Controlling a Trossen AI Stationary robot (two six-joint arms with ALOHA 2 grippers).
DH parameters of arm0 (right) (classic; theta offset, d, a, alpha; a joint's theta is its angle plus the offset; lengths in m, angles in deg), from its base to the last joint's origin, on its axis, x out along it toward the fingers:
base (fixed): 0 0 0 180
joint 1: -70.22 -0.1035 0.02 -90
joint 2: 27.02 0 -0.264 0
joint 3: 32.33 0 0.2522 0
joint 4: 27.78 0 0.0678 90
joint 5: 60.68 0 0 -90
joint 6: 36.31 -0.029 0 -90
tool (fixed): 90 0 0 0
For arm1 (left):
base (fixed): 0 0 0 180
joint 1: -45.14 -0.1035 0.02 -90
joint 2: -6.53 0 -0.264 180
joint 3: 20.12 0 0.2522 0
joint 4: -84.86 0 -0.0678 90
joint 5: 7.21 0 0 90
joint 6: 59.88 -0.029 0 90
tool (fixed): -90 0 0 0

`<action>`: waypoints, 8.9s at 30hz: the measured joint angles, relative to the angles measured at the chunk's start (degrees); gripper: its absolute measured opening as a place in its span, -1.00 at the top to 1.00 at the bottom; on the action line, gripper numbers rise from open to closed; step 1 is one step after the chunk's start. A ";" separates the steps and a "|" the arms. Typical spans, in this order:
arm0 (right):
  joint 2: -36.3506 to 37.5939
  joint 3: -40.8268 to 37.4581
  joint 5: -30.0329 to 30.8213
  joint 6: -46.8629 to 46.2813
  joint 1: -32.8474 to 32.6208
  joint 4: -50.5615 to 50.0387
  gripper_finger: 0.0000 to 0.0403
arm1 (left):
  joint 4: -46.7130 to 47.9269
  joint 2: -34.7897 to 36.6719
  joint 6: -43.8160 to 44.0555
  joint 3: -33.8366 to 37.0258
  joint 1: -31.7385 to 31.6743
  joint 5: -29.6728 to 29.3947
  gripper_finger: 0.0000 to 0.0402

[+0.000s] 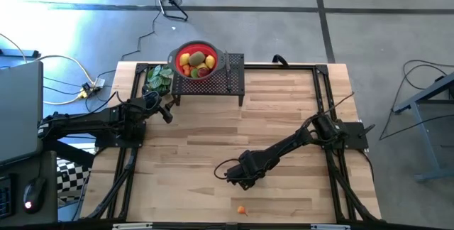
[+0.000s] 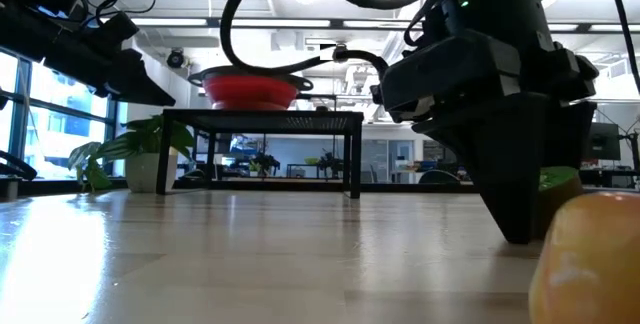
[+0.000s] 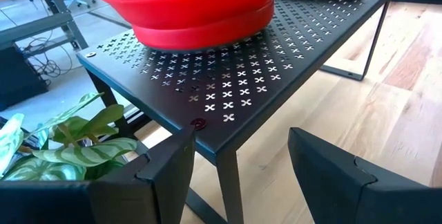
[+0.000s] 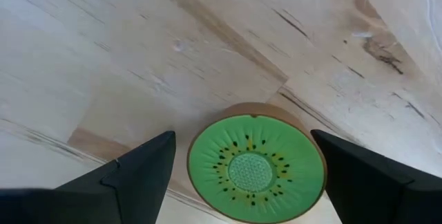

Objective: Pick & Place Fruit
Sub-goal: Put the brown sliced kiwi into the red strainer bowl on the shelf, then put the orange pear into the red strainer bowl on the shelf

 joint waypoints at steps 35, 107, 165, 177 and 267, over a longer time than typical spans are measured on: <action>-0.09 0.00 0.13 1.65 -0.02 0.50 -0.23 | 0.00 -0.01 0.02 0.00 -0.02 0.00 -0.13; 14.67 0.09 43.25 61.75 33.20 75.29 -0.26 | 0.00 0.01 -2.54 0.00 -0.02 -0.02 -0.13; 24.79 0.04 22.02 50.47 10.90 42.27 -0.13 | 0.21 0.01 -1.65 -0.02 0.01 0.51 -0.13; 28.19 -0.02 25.54 57.56 15.54 34.99 0.09 | 0.97 -0.01 -1.48 -0.02 0.01 3.37 -0.13; 15.39 9.35 25.78 -6.04 -11.39 31.27 0.99 | -15.02 3.85 -2.49 7.30 7.15 30.08 -0.13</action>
